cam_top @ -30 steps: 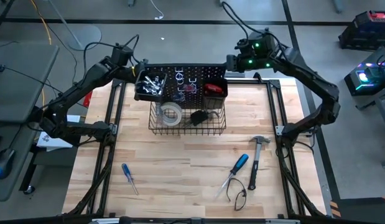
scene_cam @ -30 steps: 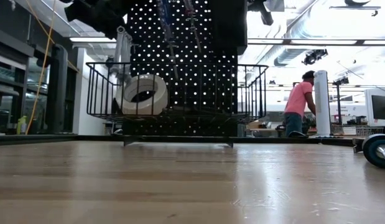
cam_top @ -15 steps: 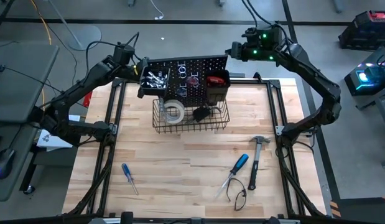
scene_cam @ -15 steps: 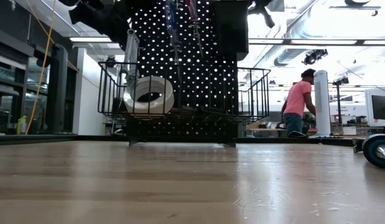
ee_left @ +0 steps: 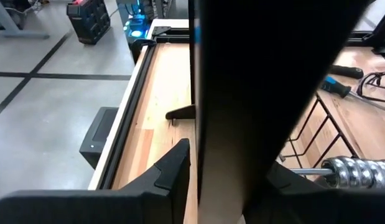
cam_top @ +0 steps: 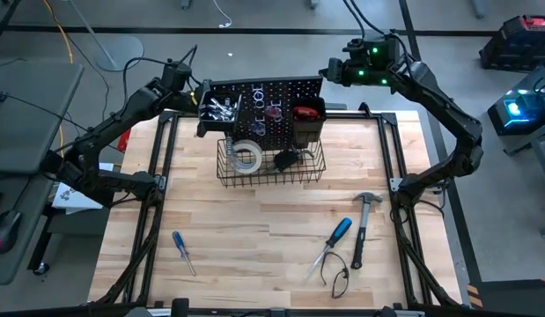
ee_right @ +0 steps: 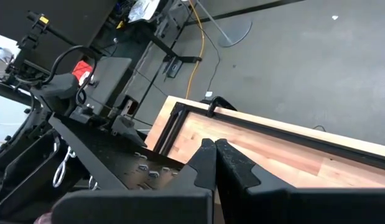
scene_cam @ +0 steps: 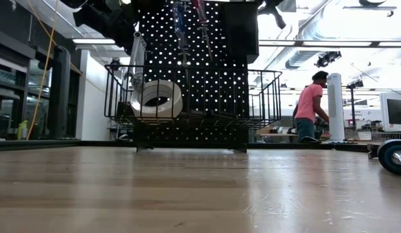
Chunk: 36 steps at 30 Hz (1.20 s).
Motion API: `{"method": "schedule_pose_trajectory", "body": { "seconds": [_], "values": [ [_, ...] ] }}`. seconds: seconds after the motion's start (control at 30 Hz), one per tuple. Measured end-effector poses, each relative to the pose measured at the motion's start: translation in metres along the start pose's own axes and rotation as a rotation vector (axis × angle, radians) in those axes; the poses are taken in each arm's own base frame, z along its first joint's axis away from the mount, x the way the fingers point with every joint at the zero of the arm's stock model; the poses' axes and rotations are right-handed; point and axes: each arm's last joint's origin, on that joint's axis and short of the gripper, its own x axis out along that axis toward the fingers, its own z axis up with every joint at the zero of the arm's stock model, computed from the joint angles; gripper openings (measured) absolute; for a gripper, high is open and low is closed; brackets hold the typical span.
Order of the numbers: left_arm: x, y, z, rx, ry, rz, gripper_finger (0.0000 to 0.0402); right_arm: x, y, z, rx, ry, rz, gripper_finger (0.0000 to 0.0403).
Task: Hang tools onto peg board
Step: Adjust the pegboard
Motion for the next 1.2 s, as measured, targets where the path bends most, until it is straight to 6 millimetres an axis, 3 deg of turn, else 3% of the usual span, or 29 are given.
{"method": "schedule_pose_trajectory", "body": {
  "seconds": [0.77, 1.2],
  "values": [
    [-0.015, -0.007, 0.011, 0.000, -0.051, 0.074, 0.0110, 0.000, 0.003, 0.002, 0.010, -0.002, 0.048, 0.0000],
    [-0.037, -0.025, 0.018, -0.061, -0.088, 0.090, 0.0184, 0.000, 0.003, 0.002, 0.028, 0.003, 0.053, 0.0000]
  ]
}}
